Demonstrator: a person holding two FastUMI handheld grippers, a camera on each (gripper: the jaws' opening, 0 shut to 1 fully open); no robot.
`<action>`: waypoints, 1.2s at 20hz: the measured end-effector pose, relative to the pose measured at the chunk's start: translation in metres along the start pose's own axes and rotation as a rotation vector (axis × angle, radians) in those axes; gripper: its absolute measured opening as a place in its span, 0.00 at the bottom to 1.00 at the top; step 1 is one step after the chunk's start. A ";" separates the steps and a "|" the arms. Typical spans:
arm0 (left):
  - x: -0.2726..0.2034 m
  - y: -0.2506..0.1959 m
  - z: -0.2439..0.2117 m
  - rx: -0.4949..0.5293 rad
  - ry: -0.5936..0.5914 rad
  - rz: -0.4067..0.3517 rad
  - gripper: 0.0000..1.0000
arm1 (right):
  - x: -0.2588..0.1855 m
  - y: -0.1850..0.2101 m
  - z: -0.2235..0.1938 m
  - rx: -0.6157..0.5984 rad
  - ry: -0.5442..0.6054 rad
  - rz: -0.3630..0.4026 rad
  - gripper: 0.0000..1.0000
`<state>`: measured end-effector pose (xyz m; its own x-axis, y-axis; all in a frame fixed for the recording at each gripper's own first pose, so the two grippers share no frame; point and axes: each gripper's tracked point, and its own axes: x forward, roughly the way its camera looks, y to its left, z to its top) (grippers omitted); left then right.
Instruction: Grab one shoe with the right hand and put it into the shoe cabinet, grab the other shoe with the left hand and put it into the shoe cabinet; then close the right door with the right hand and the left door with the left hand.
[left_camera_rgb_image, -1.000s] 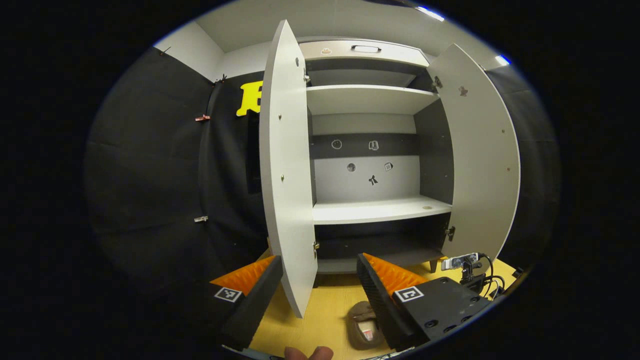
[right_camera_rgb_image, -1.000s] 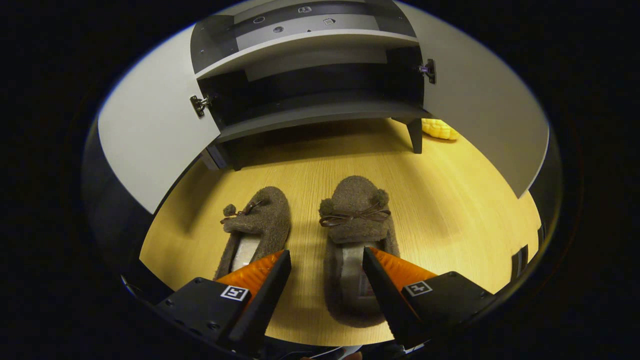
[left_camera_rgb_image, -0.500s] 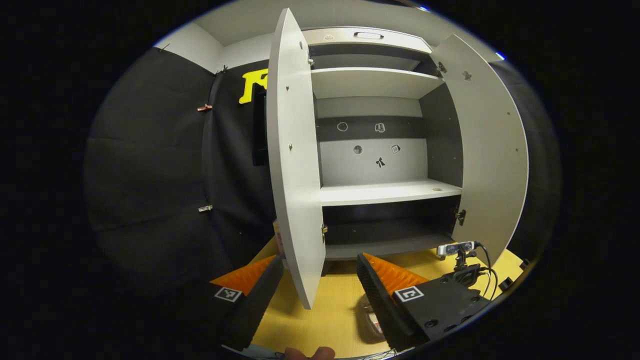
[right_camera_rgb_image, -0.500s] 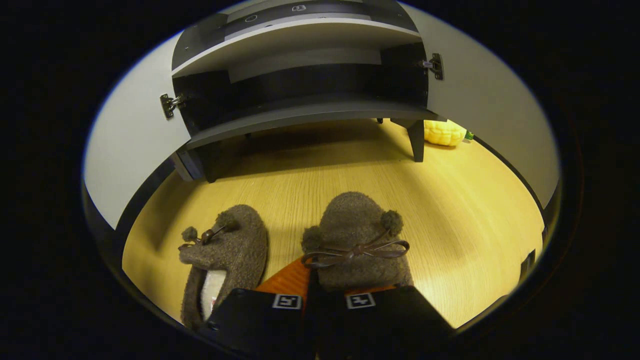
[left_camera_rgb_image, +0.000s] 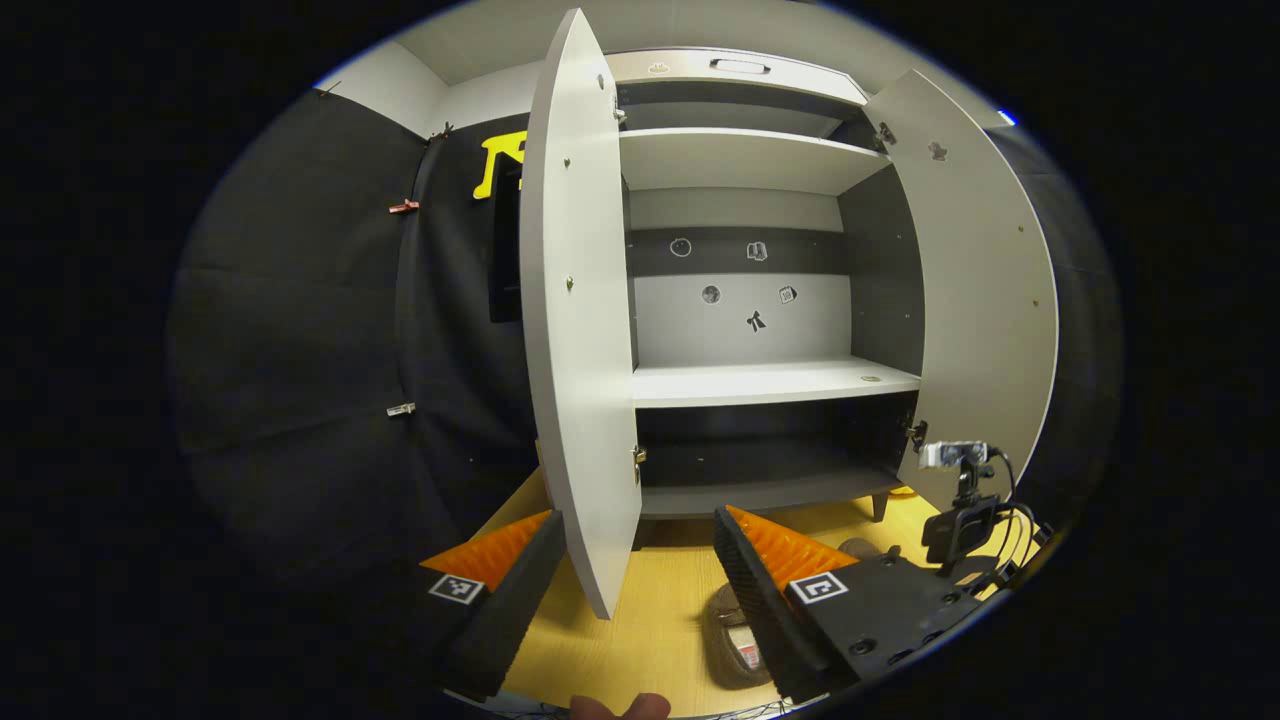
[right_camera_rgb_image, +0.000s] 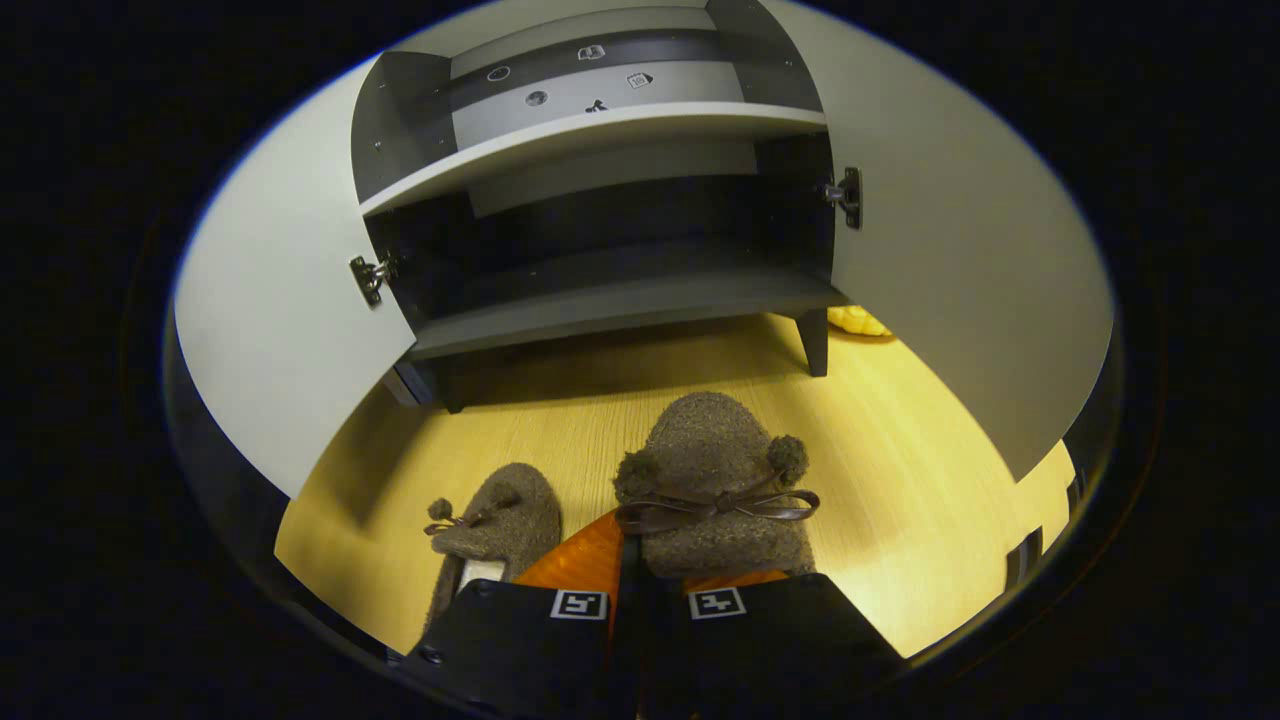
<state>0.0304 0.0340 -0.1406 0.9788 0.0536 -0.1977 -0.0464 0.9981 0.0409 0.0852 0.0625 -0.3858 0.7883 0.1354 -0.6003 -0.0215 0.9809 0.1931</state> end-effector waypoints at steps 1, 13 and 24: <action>0.000 -0.003 0.000 0.000 0.005 -0.002 0.95 | -0.008 -0.001 0.015 -0.004 -0.009 -0.002 0.15; 0.009 -0.023 0.015 -0.013 0.015 -0.032 0.95 | -0.078 0.015 0.238 -0.049 -0.138 0.028 0.15; 0.014 -0.029 0.022 -0.022 -0.001 -0.037 0.95 | -0.007 0.046 0.396 -0.093 -0.252 0.083 0.15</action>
<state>0.0499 0.0047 -0.1232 0.9802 0.0166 -0.1975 -0.0145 0.9998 0.0123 0.3222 0.0516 -0.0652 0.9091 0.1883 -0.3716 -0.1395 0.9781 0.1542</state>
